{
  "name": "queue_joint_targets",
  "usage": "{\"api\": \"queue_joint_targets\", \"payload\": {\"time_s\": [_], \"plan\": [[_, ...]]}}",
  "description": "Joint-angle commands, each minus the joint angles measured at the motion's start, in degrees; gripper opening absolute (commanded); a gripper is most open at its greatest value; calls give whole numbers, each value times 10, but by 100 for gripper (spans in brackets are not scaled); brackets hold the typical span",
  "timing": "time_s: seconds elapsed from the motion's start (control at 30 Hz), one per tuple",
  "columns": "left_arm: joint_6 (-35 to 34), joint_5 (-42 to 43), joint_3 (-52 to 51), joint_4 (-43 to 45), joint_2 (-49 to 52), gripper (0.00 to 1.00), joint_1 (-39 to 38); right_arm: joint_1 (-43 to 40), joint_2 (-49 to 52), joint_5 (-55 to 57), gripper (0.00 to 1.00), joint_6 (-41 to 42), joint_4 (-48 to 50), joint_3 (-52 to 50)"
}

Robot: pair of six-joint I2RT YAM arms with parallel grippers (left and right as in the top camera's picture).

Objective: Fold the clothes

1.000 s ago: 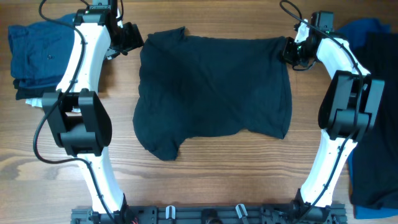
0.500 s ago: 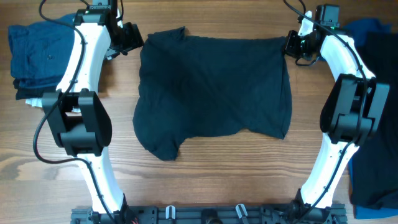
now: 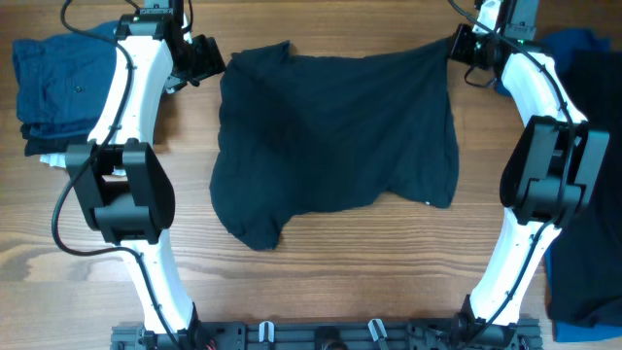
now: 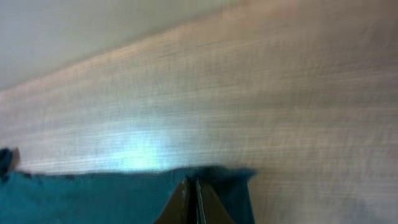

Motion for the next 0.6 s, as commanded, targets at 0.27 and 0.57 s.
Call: {"api": "queue_joint_targets", "payload": {"time_s": [0.27,0.57], "plan": [[10,-13,-4,0,8,77,3,18,36,83,5,-17,90,14],[9,-32,-4,-11,8,84,3,-8,-157,72,49,-58,-411,19]]}}
